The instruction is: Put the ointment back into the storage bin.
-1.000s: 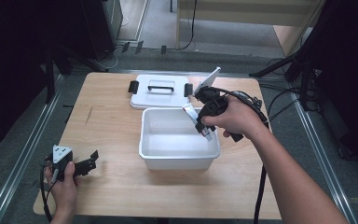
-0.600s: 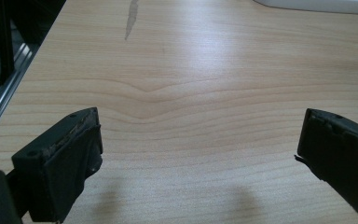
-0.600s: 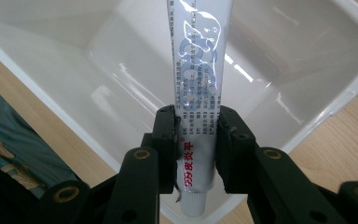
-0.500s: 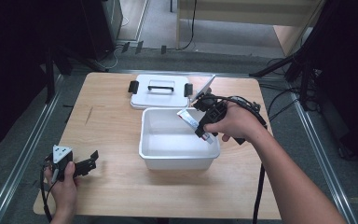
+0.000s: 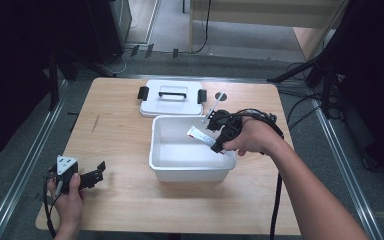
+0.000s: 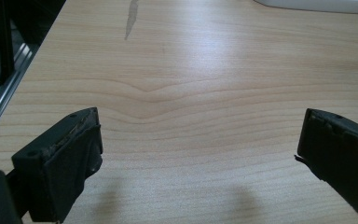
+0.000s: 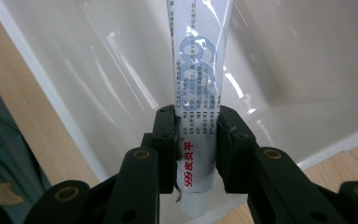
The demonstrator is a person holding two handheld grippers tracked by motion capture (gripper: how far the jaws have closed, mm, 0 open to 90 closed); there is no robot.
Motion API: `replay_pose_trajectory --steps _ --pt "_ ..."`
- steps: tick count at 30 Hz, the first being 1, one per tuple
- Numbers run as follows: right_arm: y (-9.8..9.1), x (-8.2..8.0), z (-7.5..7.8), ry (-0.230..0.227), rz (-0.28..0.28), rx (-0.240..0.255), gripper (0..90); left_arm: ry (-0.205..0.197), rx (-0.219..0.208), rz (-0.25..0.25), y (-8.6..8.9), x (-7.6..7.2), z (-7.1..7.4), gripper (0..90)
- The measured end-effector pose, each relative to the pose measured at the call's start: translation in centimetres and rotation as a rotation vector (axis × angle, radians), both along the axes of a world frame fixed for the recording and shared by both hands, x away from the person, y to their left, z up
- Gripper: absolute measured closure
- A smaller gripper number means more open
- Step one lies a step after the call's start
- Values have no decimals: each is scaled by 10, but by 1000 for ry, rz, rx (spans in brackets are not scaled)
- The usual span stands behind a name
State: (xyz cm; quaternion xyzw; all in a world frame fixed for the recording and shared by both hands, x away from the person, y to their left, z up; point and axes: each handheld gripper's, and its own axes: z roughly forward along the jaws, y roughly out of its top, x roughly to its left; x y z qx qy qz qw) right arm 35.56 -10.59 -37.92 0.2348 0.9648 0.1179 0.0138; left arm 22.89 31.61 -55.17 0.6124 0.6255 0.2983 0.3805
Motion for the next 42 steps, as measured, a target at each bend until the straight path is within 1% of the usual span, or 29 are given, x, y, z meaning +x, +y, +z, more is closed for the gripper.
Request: replay_pose_trajectory --steps 4,8,11,14,22,26,27,28,30,31,36,40,42 --pt "-3 0 -3 -34 32 -10 718 0 1 -1 0 0 0 5" --pt "-6 0 -1 -49 35 6 718 0 1 -1 0 0 0 6" --pt "-7 0 -2 -51 50 3 718 -2 1 0 0 0 0 5" --pt "-7 -1 -3 -50 53 0 719 -2 2 0 0 0 0 6" --pt "-3 -1 -15 -13 59 1 722 0 0 0 0 0 0 6" --pt "1 -1 -26 9 71 -28 723 1 0 -2 0 0 0 6" --pt "1 -1 -26 9 71 -28 723 1 0 -2 0 0 0 5" --pt "3 0 -31 17 79 -41 724 1 0 -2 0 0 0 5" --pt "3 0 -34 24 81 -42 723 2 0 -2 0 0 0 6" --pt "5 0 -38 32 82 -47 724 2 0 -2 0 0 0 5" --pt "8 1 -45 47 84 -66 723 0 -2 -2 0 0 0 6" --pt "9 1 -49 48 88 -74 723 1 2 -2 0 0 0 6" --pt "11 2 -53 51 92 -92 722 2 1 -2 0 0 0 5"
